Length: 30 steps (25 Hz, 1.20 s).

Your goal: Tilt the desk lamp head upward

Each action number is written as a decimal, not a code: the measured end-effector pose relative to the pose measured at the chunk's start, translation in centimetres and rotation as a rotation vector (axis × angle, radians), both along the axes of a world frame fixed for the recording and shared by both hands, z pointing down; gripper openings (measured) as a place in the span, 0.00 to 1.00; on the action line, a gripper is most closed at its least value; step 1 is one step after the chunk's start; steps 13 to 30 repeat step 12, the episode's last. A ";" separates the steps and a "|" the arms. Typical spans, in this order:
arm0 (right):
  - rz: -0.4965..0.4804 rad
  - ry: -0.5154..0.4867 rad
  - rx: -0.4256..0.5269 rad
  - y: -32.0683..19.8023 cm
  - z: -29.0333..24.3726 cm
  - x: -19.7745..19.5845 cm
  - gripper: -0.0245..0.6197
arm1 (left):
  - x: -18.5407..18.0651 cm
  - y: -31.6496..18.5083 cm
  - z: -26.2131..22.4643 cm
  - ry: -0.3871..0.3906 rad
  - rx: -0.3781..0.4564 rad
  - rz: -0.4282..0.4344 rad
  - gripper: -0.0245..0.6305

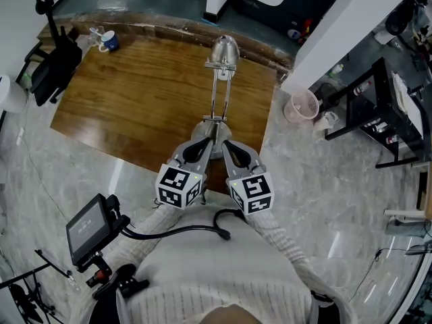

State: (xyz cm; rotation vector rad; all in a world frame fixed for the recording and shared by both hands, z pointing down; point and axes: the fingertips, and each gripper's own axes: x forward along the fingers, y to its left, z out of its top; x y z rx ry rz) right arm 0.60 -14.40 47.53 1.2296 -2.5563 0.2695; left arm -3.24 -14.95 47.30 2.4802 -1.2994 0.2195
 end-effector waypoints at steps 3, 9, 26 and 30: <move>0.001 -0.002 0.000 -0.1 -0.1 0.1 0.04 | 0.2 0.1 0.0 0.001 0.001 0.008 0.05; -0.005 0.006 0.017 0.0 -0.4 0.0 0.04 | 0.4 0.1 0.0 0.000 -0.001 0.016 0.05; -0.002 0.003 0.016 0.0 -0.3 0.1 0.04 | 0.5 0.1 0.0 -0.007 0.003 0.017 0.05; -0.002 0.003 0.016 0.0 -0.3 0.1 0.04 | 0.5 0.1 0.0 -0.007 0.003 0.017 0.05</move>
